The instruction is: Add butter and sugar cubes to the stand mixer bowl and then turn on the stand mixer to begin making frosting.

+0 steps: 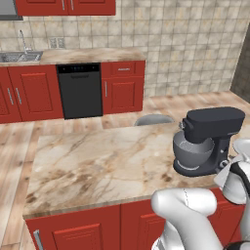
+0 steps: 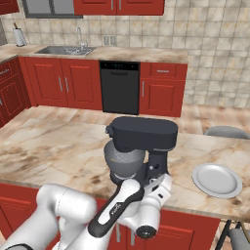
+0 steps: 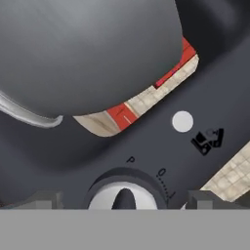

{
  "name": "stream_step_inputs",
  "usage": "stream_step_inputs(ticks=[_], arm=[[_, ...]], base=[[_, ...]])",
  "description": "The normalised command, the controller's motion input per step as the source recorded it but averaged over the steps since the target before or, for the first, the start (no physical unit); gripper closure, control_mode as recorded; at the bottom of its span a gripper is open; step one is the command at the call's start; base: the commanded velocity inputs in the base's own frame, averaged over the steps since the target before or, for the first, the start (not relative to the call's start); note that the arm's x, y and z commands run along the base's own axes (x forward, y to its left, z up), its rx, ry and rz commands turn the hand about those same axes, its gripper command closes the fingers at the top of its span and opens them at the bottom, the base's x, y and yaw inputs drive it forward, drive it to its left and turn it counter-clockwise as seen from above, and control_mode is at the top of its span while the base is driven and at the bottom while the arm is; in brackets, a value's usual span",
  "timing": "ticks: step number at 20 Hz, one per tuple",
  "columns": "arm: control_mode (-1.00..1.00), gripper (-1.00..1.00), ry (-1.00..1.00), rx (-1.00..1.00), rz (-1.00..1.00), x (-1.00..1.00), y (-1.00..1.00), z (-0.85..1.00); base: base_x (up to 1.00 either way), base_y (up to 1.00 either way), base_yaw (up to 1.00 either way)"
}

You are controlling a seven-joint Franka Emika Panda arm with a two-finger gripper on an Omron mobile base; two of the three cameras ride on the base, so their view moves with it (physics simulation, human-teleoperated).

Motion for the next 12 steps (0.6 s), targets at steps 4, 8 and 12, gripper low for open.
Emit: stream_step_inputs(ticks=[4, 8, 12], arm=[[-1.0, -1.0, 0.0, 0.0, 0.0, 0.07, -0.11, -0.1], [-1.0, -1.0, 0.0, 0.0, 0.0, 0.12, -0.02, -0.12], [-1.0, -1.0, 0.0, 0.0, 0.0, 0.1, 0.0, -0.08]], base=[[0.0, 0.0, 0.0], [0.0, 0.0, 0.0], [0.0, 0.0, 0.0]])
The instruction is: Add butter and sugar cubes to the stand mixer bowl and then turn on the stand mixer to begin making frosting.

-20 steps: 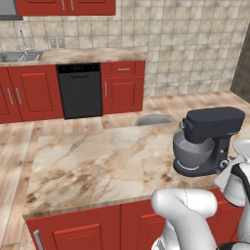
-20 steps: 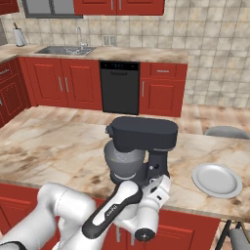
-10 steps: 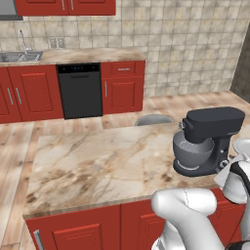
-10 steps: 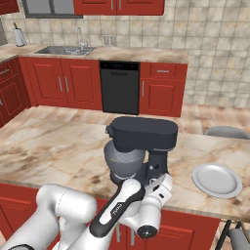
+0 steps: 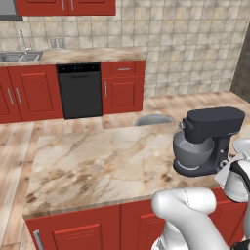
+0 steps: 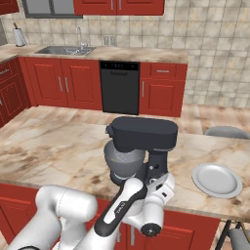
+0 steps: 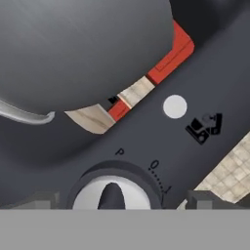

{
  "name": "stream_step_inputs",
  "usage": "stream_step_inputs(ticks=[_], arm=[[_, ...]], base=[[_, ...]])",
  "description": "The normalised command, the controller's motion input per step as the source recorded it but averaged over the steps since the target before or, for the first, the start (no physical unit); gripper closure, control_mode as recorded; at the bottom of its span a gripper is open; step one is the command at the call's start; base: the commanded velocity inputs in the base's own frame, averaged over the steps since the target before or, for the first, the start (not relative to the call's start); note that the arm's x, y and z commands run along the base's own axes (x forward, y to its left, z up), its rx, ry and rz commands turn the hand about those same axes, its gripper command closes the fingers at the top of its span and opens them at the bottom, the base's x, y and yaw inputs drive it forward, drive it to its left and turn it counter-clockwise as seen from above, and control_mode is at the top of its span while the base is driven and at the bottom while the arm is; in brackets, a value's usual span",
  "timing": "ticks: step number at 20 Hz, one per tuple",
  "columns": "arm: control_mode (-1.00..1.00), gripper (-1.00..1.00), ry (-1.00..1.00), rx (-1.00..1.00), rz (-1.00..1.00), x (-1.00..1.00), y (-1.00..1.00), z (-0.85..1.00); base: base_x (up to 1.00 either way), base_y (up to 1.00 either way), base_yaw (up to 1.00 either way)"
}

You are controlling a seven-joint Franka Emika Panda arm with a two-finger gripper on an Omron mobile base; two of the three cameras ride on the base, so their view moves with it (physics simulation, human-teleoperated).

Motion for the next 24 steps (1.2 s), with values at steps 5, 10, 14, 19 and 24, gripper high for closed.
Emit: stream_step_inputs(ticks=[5, 10, 14, 19, 24], arm=[[-1.0, 1.0, 0.0, 0.0, 0.0, 0.13, 0.0, -0.1], [-1.0, 1.0, 0.0, 0.0, 0.0, 0.04, 0.0, -0.09], [-1.0, 1.0, -0.01, 0.0, -0.03, 0.0, -0.01, -0.09], [-1.0, 1.0, -0.02, 0.0, -0.08, -0.02, 0.0, -0.16], [-1.0, 1.0, -0.03, 0.01, -0.1, 0.0, 0.0, -0.07]], base=[[0.0, 0.0, 0.0], [0.0, 0.0, 0.0], [0.0, 0.0, 0.0], [0.0, 0.0, 0.0], [0.0, 0.0, 0.0]])
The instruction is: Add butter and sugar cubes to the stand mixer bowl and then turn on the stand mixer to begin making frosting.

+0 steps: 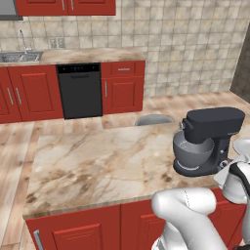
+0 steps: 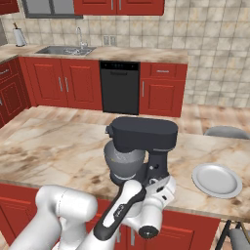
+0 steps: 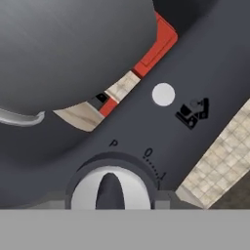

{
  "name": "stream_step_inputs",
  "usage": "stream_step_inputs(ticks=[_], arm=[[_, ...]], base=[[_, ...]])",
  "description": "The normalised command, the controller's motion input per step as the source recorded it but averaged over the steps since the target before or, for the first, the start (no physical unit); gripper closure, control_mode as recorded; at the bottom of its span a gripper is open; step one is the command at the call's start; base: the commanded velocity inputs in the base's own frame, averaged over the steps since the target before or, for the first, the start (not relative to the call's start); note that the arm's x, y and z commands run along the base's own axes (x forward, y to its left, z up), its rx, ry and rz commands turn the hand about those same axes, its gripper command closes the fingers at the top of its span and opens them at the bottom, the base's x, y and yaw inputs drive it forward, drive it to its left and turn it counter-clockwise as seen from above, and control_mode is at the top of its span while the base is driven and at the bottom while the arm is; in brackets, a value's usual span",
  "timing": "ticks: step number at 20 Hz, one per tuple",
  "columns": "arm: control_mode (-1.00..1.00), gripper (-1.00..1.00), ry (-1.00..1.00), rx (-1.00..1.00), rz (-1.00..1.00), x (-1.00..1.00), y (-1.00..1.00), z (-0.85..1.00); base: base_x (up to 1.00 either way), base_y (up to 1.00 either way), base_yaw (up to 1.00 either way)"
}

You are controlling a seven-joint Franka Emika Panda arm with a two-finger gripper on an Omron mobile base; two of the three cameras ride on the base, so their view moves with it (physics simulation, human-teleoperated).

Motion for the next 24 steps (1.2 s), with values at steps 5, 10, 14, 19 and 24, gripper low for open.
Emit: stream_step_inputs(ticks=[5, 10, 14, 19, 24], arm=[[-1.0, 1.0, -0.01, 0.0, -0.05, 0.0, 0.0, -0.01], [-1.0, 1.0, 0.0, 0.08, 0.0, -0.03, -0.01, 0.0], [-1.0, 1.0, 0.0, 0.24, 0.0, -0.04, 0.0, 0.0], [-1.0, 1.0, 0.0, 0.3, 0.0, -0.06, 0.0, 0.0], [-1.0, 1.0, 0.0, 0.31, 0.0, -0.1, 0.0, 0.0]], base=[[0.0, 0.0, 0.0], [0.0, 0.0, 0.0], [0.0, 0.0, 0.0], [0.0, 0.0, 0.0], [0.0, 0.0, 0.0]])
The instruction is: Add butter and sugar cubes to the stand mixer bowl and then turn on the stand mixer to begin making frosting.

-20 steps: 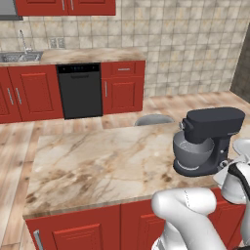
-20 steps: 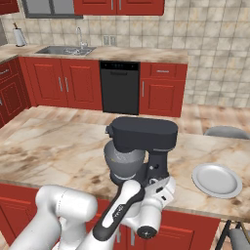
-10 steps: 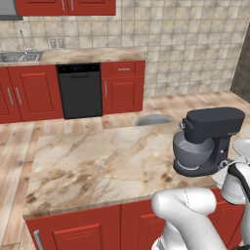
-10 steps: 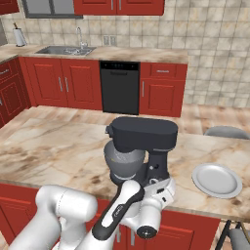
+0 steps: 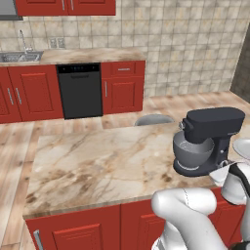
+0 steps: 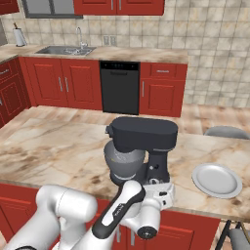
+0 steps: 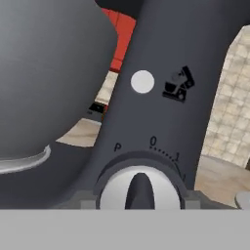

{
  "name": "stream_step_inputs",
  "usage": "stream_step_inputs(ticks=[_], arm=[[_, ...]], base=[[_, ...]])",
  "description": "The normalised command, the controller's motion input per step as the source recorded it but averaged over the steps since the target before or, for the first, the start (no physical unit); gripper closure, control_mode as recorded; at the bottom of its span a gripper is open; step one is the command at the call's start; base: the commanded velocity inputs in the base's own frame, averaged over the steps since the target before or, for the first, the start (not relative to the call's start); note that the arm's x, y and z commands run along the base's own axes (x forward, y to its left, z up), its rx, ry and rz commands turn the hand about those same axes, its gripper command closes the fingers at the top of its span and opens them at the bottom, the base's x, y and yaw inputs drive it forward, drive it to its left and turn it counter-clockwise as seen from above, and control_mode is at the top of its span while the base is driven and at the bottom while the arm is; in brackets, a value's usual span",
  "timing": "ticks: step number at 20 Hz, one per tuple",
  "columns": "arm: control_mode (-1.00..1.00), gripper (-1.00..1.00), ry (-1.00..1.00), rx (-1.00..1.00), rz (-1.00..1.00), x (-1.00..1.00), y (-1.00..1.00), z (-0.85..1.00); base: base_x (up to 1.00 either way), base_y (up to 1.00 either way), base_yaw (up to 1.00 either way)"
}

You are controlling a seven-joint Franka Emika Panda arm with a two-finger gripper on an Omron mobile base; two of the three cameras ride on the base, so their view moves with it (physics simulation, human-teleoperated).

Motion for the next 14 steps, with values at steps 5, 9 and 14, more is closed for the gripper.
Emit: stream_step_inputs(ticks=[5, 9, 14], arm=[[-1.0, 1.0, 0.0, 0.3, 0.0, -0.12, 0.07, 0.0], [-1.0, 1.0, 0.0, 0.28, 0.0, -0.1, 0.11, 0.0], [-1.0, 1.0, 0.0, 0.29, 0.0, -0.09, 0.14, 0.0]], base=[[0.0, 0.0, 0.0], [0.0, 0.0, 0.0], [0.0, 0.0, 0.0]])
